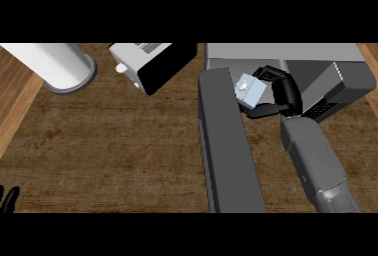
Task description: Pick up the milk, place it into the microwave and close the microwave
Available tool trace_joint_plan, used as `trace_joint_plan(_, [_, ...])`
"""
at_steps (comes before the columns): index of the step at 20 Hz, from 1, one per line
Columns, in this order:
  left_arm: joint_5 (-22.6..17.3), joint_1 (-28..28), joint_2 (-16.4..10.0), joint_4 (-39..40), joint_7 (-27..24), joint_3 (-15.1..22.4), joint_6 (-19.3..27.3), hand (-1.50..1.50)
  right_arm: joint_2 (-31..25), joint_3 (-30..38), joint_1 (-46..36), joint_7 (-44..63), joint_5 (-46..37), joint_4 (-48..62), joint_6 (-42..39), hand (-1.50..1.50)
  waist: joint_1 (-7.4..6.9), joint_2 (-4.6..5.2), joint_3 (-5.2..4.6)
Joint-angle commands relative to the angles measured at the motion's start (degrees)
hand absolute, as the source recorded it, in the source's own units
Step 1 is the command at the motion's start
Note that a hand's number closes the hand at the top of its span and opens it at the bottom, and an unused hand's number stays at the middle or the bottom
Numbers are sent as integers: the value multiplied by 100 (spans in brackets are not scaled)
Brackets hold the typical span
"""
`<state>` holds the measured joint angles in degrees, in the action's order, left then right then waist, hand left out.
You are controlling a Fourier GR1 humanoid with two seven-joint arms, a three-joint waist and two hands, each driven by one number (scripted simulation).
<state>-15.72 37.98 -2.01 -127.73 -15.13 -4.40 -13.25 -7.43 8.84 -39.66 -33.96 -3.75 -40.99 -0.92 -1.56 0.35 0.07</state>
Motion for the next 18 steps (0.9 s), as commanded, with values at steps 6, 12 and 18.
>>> trace_joint_plan(6, [-26, -613, -36, 312, 245, -97, 70, -150, -119, 313, -1488, -512, -261, 2036, 469, 150, -92, 59, 1])
trace_joint_plan(12, [203, -596, 10, 160, 153, 251, -74, -150, -331, 429, -2099, -631, -386, 2559, 847, 150, -367, 178, 9])
trace_joint_plan(18, [14, -709, -73, 164, 169, 140, -164, -150, -397, 395, -2265, -767, -617, 2932, 1493, 150, -542, 238, 12])
